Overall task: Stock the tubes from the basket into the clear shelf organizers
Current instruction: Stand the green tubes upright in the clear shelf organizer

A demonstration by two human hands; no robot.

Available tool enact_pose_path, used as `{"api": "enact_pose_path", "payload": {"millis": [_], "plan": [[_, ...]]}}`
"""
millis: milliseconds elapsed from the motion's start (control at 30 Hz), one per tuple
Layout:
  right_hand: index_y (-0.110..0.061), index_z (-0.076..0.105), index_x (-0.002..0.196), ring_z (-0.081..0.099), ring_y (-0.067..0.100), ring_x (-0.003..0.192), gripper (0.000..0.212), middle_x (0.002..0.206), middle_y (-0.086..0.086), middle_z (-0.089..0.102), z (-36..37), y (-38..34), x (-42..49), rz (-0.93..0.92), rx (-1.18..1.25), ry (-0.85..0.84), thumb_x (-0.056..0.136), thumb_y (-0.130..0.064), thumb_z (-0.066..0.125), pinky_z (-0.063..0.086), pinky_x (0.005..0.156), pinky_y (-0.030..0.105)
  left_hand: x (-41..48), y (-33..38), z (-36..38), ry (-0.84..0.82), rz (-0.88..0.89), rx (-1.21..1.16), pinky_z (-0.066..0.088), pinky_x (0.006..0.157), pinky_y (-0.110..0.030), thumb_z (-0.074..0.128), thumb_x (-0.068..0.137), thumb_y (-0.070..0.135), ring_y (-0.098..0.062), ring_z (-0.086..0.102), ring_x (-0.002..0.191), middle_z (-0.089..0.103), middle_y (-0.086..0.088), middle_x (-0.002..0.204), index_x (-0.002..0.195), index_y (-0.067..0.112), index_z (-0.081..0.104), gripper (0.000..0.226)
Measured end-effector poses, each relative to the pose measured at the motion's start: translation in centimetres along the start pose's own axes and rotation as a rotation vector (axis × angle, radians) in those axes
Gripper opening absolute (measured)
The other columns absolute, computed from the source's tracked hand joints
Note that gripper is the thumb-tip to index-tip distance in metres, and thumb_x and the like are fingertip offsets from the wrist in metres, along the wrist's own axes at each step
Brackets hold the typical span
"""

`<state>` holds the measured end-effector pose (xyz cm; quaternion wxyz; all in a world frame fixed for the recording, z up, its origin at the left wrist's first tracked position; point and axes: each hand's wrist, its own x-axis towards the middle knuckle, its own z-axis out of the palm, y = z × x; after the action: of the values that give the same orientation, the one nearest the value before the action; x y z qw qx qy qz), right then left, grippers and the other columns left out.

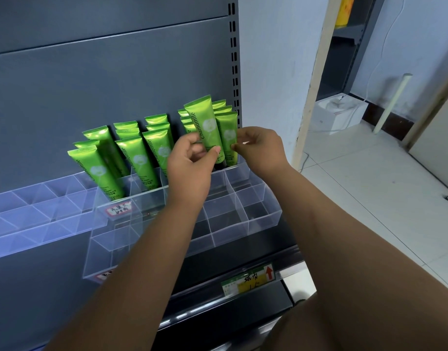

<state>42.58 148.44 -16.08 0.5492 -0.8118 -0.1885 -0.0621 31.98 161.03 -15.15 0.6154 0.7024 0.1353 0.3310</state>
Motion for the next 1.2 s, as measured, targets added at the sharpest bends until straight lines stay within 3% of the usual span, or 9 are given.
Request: {"api": "enact_pose_path", "payload": {"millis": [267, 467, 700, 833, 1000, 1100, 1200], "plan": [[-0.022, 0.078, 0.109, 0.066, -0.003, 0.080, 0.026, 0.093, -0.009, 0.075, -0.1, -0.3, 0.0, 0.017, -0.014, -0.009, 0.084, -0.015, 0.077, 0.045, 0.070, 0.009, 0.0, 0.0, 0.0, -0.010, 0.016, -0.005, 0.061, 0.083, -0.035, 0.079, 0.087, 0.011, -0.005, 0.062, 0.079, 0.064, 0.013, 0.080, 0.114, 0.024, 0.061, 0.036], [-0.021, 0.078, 0.108, 0.070, 0.006, 0.091, 0.027, 0.097, -0.006, 0.077, -0.1, -0.4, -0.1, 0.042, -0.001, -0.013, 0.083, -0.013, 0.075, 0.054, 0.085, 0.024, 0.0, -0.2, 0.0, -0.021, 0.038, 0.010, 0.060, 0.084, -0.034, 0.079, 0.087, 0.012, -0.003, 0.062, 0.080, 0.065, 0.009, 0.086, 0.117, 0.024, 0.060, 0.037], [-0.019, 0.078, 0.107, 0.068, 0.004, 0.086, 0.025, 0.096, -0.007, 0.075, -0.3, -0.7, -0.3, 0.052, -0.017, -0.021, 0.084, -0.013, 0.075, 0.049, 0.075, 0.018, 0.0, -0.2, 0.0, -0.025, 0.035, 0.030, 0.061, 0.084, -0.035, 0.079, 0.087, 0.013, 0.005, 0.061, 0.077, 0.064, 0.010, 0.091, 0.117, 0.026, 0.060, 0.038], [-0.019, 0.077, 0.107, 0.067, 0.002, 0.084, 0.025, 0.096, -0.008, 0.075, -0.3, -0.7, -0.4, 0.064, -0.028, -0.022, 0.084, -0.013, 0.074, 0.048, 0.072, 0.015, -0.1, -0.1, -0.1, -0.034, 0.033, 0.037, 0.059, 0.082, -0.028, 0.080, 0.087, 0.013, 0.001, 0.062, 0.079, 0.066, 0.007, 0.095, 0.114, 0.028, 0.061, 0.036], [-0.021, 0.077, 0.110, 0.066, 0.006, 0.088, 0.027, 0.101, -0.007, 0.076, -0.6, -1.0, -0.7, 0.041, -0.121, -0.038, 0.083, -0.018, 0.075, 0.049, 0.077, 0.019, -0.2, 0.1, -0.2, -0.054, 0.052, 0.049, 0.052, 0.075, -0.014, 0.079, 0.087, 0.011, -0.001, 0.063, 0.080, 0.068, 0.008, 0.096, 0.108, 0.028, 0.063, 0.032], [-0.022, 0.075, 0.118, 0.066, 0.011, 0.101, 0.034, 0.113, -0.007, 0.074, -1.1, -1.7, -1.2, -0.015, -0.275, -0.006, 0.085, -0.027, 0.072, 0.051, 0.086, 0.025, -0.3, -0.1, -0.2, -0.039, 0.070, 0.062, 0.052, 0.076, -0.013, 0.081, 0.085, 0.011, 0.001, 0.062, 0.081, 0.064, 0.011, 0.095, 0.115, 0.018, 0.064, 0.035], [-0.021, 0.076, 0.113, 0.064, 0.008, 0.096, 0.028, 0.107, -0.010, 0.074, -1.7, -3.0, -2.2, -0.100, -0.250, 0.029, 0.086, -0.028, 0.069, 0.053, 0.082, 0.025, -0.3, 0.0, -0.2, -0.042, 0.115, 0.084, 0.054, 0.081, -0.016, 0.082, 0.085, 0.012, -0.005, 0.065, 0.088, 0.067, 0.009, 0.098, 0.121, 0.013, 0.065, 0.040]]}}
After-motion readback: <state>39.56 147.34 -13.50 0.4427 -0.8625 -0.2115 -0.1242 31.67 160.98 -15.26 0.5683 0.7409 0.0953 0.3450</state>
